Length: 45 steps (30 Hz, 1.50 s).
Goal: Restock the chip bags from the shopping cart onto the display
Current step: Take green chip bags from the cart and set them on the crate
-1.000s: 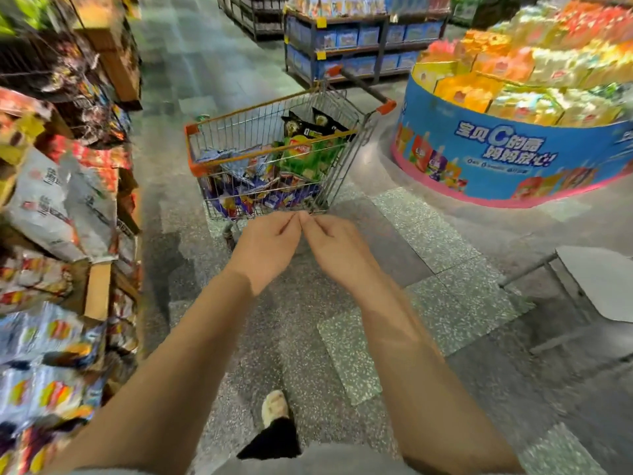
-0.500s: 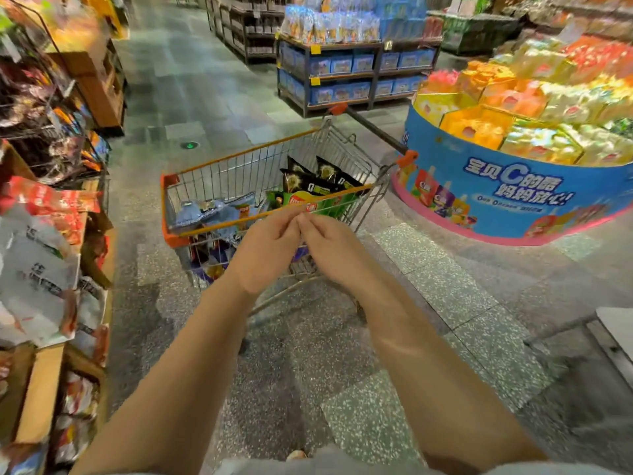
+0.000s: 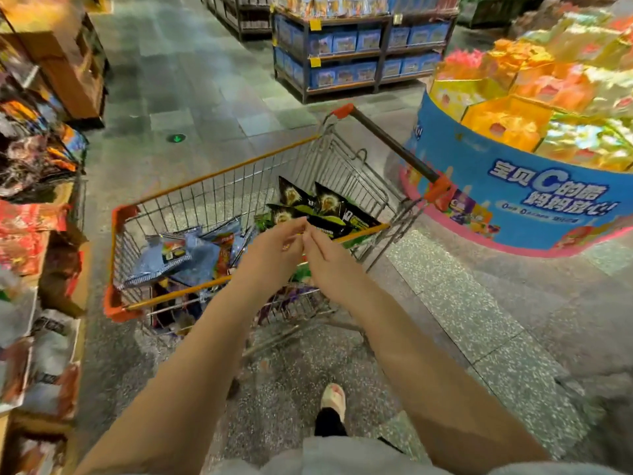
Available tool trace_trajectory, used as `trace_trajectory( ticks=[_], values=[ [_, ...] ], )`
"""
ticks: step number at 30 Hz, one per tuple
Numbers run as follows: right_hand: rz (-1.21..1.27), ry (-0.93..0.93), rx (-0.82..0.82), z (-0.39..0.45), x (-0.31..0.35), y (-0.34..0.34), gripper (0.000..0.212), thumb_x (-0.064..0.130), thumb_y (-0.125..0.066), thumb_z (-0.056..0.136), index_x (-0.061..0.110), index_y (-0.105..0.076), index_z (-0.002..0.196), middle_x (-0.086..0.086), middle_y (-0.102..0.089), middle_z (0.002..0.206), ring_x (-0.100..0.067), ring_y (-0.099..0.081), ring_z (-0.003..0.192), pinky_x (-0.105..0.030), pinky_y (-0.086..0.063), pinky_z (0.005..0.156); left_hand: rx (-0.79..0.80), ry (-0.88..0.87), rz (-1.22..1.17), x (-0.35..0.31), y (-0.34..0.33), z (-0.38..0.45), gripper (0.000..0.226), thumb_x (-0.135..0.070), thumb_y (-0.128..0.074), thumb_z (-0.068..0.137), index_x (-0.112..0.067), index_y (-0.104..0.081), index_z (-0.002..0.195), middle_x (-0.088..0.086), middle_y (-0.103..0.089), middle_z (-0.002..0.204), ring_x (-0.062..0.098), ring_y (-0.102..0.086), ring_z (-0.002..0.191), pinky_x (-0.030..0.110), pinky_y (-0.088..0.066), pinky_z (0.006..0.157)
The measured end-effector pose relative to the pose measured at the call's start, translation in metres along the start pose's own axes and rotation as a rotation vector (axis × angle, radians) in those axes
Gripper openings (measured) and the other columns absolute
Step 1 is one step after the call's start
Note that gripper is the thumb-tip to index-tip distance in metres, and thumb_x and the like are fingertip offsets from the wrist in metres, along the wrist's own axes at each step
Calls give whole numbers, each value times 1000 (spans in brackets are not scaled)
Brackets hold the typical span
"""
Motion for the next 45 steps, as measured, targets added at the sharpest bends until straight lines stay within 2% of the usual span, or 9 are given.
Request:
trace_trajectory(
  ticks=[6, 13, 19, 25, 30, 34, 40, 42, 45],
  values=[
    [6, -38, 63, 99, -25, 21, 51, 43, -24, 103, 25, -18, 152, 5, -26, 156, -13, -27, 141, -26, -22, 110, 43, 75, 66, 23, -5, 102, 39, -24, -47, 98, -23, -50, 137, -5, -55, 134, 11, -51, 121, 26, -42, 99],
    [-78, -98, 219, 169, -67, 0, 52, 43, -23, 103, 22, -22, 151, 1, -32, 153, -17, -30, 140, -30, -26, 110, 111, 146, 274, 80, -22, 158, 44, -30, -42, 100, -25, -39, 144, -4, -44, 145, 16, -46, 127, 36, -41, 104],
    [-259, -211, 291, 202, -108, -30, 37, 38, -28, 103, 21, -52, 125, -7, -61, 118, -26, -56, 106, -43, -46, 91, 233, 96, 411, 138, -42, 182, 42, -24, -44, 98, -22, -44, 140, 0, -49, 142, 18, -47, 126, 35, -40, 104],
    [-346, -275, 259, 223, -128, -39, 38, 38, -31, 101, 14, -54, 120, -11, -60, 117, -30, -55, 107, -46, -44, 94, 410, -40, 650, 162, -60, 210, 49, -29, -35, 100, -23, -28, 149, -5, -20, 157, 11, -13, 145, 36, -14, 116],
    [-400, -279, 215, 231, -133, -37, 38, 31, -35, 102, 11, -51, 130, -11, -56, 128, -28, -50, 118, -41, -39, 101, 422, -173, 705, 168, -62, 224, 50, -33, -37, 100, -25, -28, 148, -9, -16, 157, 8, -7, 146, 42, -3, 117],
    [-416, -265, 178, 235, -131, -33, 42, 28, -36, 102, 12, -42, 141, -8, -50, 138, -23, -43, 127, -34, -32, 106, 314, -449, 564, 184, -52, 217, 45, -39, -37, 96, -22, -43, 137, 0, -38, 149, 20, -35, 135, 50, -31, 110],
    [-478, -184, 120, 233, -143, -29, 49, 24, -44, 100, 19, -34, 147, -2, -44, 145, -18, -35, 135, -35, -25, 114, 57, -513, 497, 227, -28, 213, 54, -45, -54, 79, -17, -45, 125, 14, -40, 127, 35, -42, 114, 46, -33, 97],
    [-527, -111, 74, 235, -141, -28, 48, 19, -48, 96, 14, -41, 143, -6, -51, 138, -22, -44, 129, -36, -33, 111, 112, -460, 537, 240, -29, 217, 62, -45, -55, 73, -21, -41, 129, 15, -39, 129, 36, -41, 116, 52, -37, 94],
    [-707, 58, -101, 236, -139, -25, 44, 16, -67, 77, 9, -65, 120, -8, -66, 112, -23, -60, 103, -38, -55, 86, 179, -437, 591, 246, -34, 222, 80, -42, -72, 67, -26, -34, 135, 17, -35, 133, 39, -36, 119, 61, -42, 91]
  ],
)
Point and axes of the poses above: each hand's wrist, its own z-axis towards the middle knuckle, its own y-axis out of the back of the hand, x = y × z, the point moved 6 cm from there along z, towards the middle knuckle
